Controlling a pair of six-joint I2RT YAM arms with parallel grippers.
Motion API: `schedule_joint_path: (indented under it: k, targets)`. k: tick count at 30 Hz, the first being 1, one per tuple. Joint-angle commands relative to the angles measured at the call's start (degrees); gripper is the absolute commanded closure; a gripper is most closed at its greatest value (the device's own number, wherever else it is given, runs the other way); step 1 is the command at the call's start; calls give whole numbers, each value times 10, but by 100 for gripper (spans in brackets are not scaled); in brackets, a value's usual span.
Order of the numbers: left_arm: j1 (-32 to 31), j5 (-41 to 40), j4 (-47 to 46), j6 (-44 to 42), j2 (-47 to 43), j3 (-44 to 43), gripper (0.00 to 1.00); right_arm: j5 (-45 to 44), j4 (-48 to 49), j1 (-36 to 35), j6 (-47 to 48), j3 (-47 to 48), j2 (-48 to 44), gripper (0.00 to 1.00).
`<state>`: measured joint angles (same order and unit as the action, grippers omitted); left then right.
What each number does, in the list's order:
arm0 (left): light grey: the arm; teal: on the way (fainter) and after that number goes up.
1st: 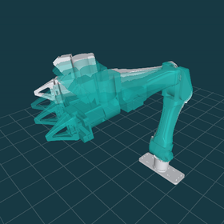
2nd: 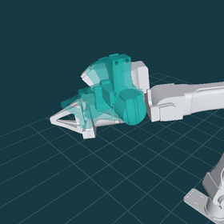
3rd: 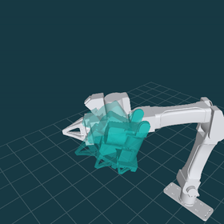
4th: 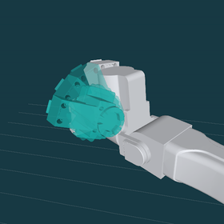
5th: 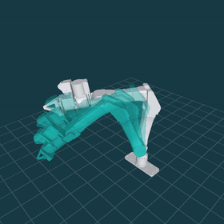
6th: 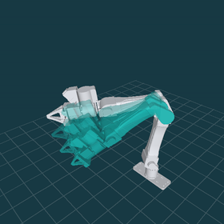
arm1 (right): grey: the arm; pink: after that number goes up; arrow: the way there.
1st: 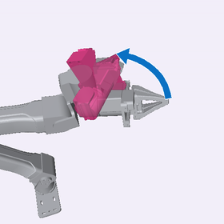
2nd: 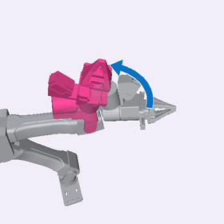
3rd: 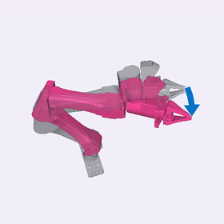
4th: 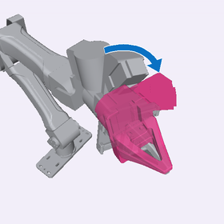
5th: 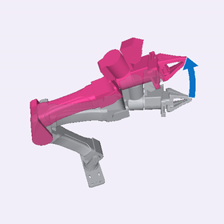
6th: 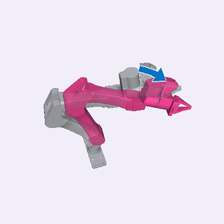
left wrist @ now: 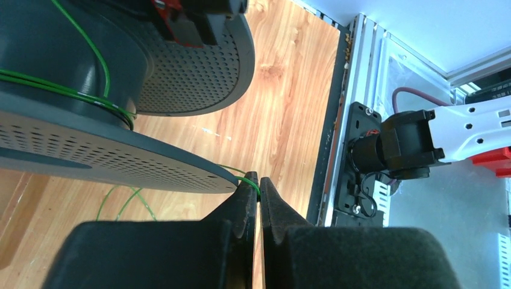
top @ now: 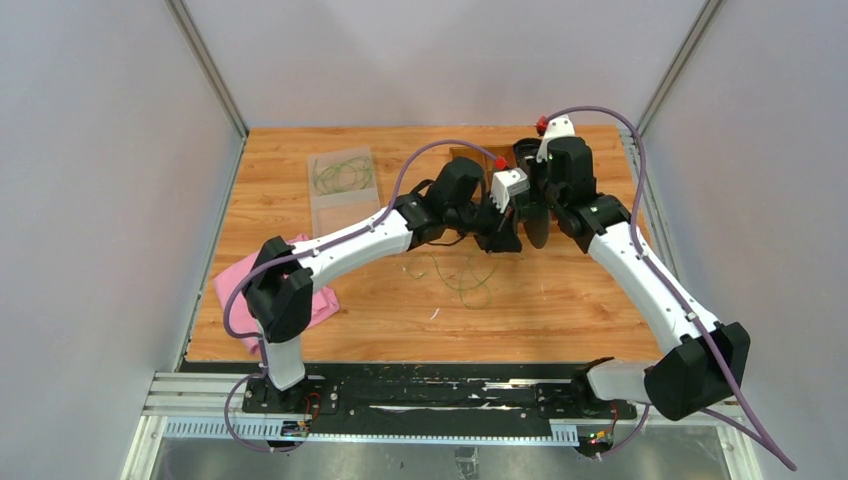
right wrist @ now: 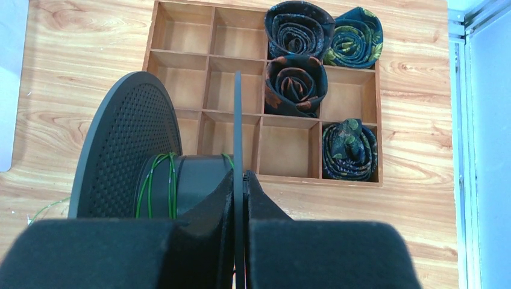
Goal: Wrap the cables
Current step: Wrap the cable around the cable reel.
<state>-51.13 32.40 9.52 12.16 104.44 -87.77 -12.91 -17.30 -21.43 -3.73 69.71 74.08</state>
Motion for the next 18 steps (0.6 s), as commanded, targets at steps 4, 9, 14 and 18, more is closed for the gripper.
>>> schedule_joint_path:
  k: [4,9,14,18]
  targets:
    - [22,48,29,-8,-19,-39,96,-37,81,-11,66,-33,-23,99]
    - [41,69,30,-1,-21,-45,95,-44,97,-17,86,-56,-29,99]
    - [60,99,35,6,-17,-61,95,-37,107,-24,106,-73,-31,99]
    - [76,134,32,28,-10,-73,95,-46,119,-34,130,-85,-33,99]
